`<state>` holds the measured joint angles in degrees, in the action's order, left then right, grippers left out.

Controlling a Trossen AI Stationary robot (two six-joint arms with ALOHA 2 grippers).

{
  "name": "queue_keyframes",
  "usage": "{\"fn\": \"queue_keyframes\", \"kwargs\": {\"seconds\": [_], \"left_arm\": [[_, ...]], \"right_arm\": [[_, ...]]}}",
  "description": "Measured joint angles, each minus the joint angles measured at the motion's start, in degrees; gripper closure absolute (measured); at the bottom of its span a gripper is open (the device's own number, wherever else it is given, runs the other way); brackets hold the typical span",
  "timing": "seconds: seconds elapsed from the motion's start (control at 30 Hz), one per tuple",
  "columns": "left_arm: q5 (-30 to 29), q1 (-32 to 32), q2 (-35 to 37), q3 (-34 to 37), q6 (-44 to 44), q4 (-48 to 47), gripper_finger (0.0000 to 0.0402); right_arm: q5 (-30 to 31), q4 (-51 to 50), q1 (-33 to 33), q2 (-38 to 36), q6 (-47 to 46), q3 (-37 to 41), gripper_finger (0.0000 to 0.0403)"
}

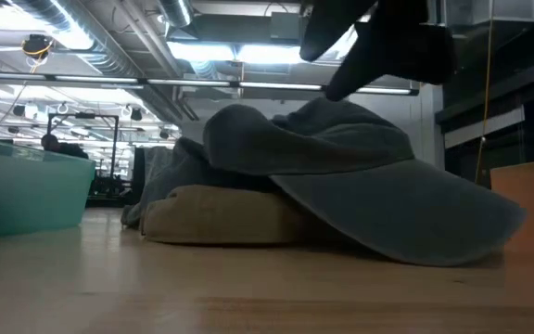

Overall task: Pick & Place hat
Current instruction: Put the blue cap into the orange bin

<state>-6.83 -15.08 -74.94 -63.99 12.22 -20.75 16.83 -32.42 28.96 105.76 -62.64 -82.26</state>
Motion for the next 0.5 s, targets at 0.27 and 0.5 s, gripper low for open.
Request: {"fn": "queue_keyframes", "kwargs": {"seconds": [0.27,0.5], "left_arm": [[0.0,0.3,0.0,0.0,1.0,-3.6,0.0396],[0.0,0.3,0.0,0.0,1.0,-5.4,0.0398]], "right_arm": [[-5.2,-3.4,4.0,0.0,-22.5,0.0,0.0206],[-9.7,-7.8,6.4,0.7,-36.4,0.0,0.0206]]}}
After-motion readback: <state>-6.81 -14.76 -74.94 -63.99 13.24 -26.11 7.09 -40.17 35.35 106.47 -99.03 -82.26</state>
